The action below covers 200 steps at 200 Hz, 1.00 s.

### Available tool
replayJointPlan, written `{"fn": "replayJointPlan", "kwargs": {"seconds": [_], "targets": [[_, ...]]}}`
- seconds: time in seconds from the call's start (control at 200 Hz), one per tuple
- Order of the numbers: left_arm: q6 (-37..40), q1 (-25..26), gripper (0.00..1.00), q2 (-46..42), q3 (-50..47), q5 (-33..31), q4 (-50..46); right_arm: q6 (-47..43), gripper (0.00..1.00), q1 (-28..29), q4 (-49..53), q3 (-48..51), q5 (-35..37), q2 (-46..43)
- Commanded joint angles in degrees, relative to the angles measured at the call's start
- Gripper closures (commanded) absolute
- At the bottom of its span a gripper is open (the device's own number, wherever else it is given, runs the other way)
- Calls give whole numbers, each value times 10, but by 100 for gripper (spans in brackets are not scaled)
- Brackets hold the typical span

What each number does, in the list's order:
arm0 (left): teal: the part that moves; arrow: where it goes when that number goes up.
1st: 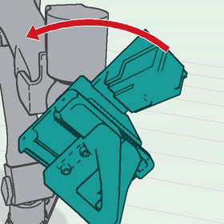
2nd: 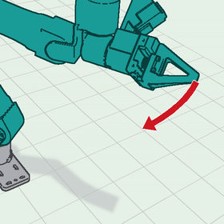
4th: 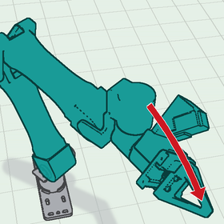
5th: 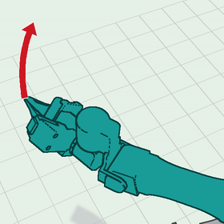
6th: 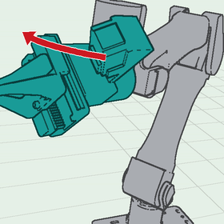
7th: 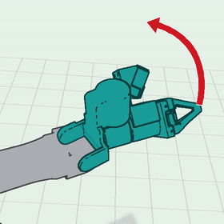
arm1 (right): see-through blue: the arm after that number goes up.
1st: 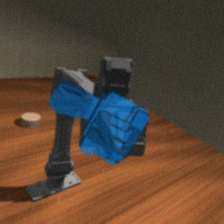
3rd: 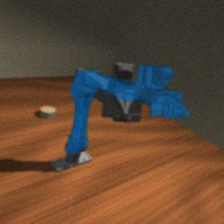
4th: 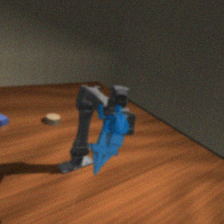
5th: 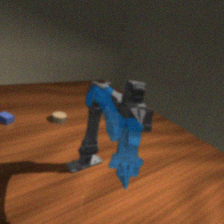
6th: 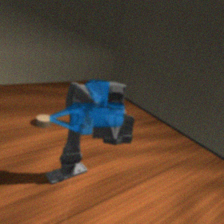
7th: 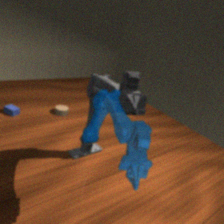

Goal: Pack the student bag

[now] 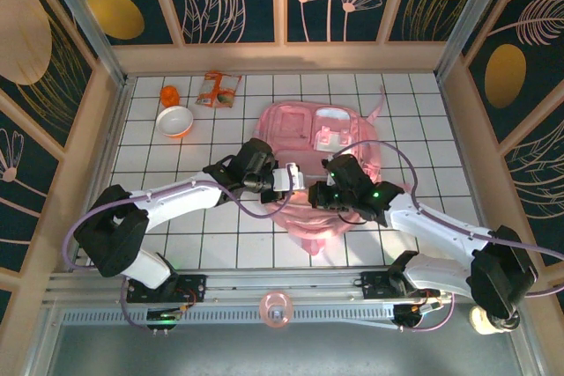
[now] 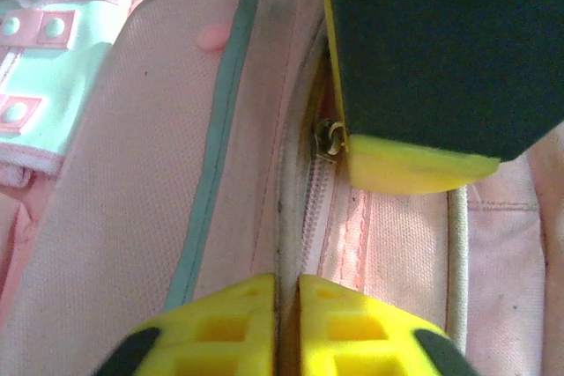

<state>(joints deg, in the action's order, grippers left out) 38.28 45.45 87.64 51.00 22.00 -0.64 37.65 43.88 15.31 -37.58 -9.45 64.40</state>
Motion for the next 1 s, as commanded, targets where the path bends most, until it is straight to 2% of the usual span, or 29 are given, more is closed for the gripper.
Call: {"fn": "replayJointPlan", "kwargs": {"seconds": [0.0,0.16,0.325,0.651,0.706,0.831,0.906,0.996], "targets": [[-18,-3,98,-11,-5,-25,6,-19,100,-11,-9,-9,-8,-17],[-32,-8,100,-25,-20,-50,7,-32,100,-29,18,-11,-10,-25],[-43,-28,100,-53,-47,-60,14,-50,100,-51,73,-15,17,-41],[-43,-41,100,-79,-58,-66,-7,-60,100,-67,68,-12,-5,-44],[-40,-41,90,-79,-48,-54,-26,-60,100,-67,53,-10,-19,-41],[-22,-33,57,-80,-18,5,-69,-60,100,-67,28,-10,-42,-36],[-26,-15,47,-80,-8,3,-62,-61,100,-67,25,-12,-43,-34],[-36,4,43,-72,3,-10,-37,-60,100,-68,27,-13,-41,-36]]}}
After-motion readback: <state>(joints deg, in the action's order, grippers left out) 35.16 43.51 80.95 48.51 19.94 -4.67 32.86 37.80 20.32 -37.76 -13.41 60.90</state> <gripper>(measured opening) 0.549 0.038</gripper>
